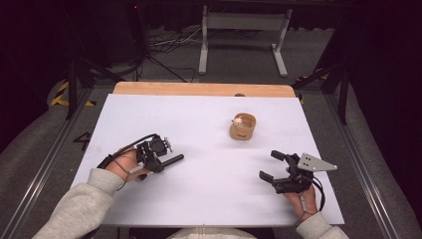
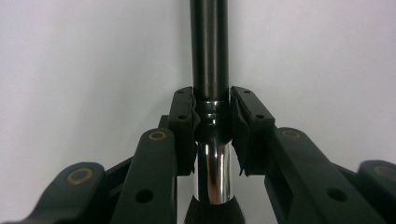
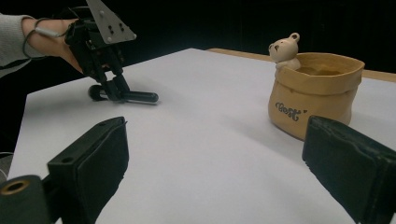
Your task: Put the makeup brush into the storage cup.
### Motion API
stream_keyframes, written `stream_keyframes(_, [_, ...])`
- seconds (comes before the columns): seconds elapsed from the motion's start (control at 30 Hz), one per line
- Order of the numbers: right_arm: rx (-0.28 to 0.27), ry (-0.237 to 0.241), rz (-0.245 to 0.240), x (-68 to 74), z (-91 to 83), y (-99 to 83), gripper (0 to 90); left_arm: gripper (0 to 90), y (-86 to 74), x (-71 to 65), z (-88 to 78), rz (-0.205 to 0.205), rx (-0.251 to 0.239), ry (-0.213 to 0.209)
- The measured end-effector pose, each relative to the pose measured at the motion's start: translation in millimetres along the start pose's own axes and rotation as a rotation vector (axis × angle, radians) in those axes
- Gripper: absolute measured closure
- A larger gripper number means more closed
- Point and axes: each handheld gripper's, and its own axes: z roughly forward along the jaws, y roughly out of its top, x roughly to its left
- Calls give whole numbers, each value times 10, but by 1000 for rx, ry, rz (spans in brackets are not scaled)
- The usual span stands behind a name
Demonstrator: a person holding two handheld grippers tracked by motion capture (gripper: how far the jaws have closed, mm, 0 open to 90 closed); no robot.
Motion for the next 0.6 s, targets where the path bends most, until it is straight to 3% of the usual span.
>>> stream_keyframes(0.17, [1, 0, -4, 7, 2, 3, 77, 717, 31, -36, -78, 18, -19, 14])
stream_keyframes(0.23, [2, 4, -5, 6, 5, 4, 80, 718, 51, -71, -150, 39, -54, 24])
stream_keyframes(0.6, [8, 14, -25, 34, 27, 14, 82, 720, 139, -174, -382, 93, -138, -7])
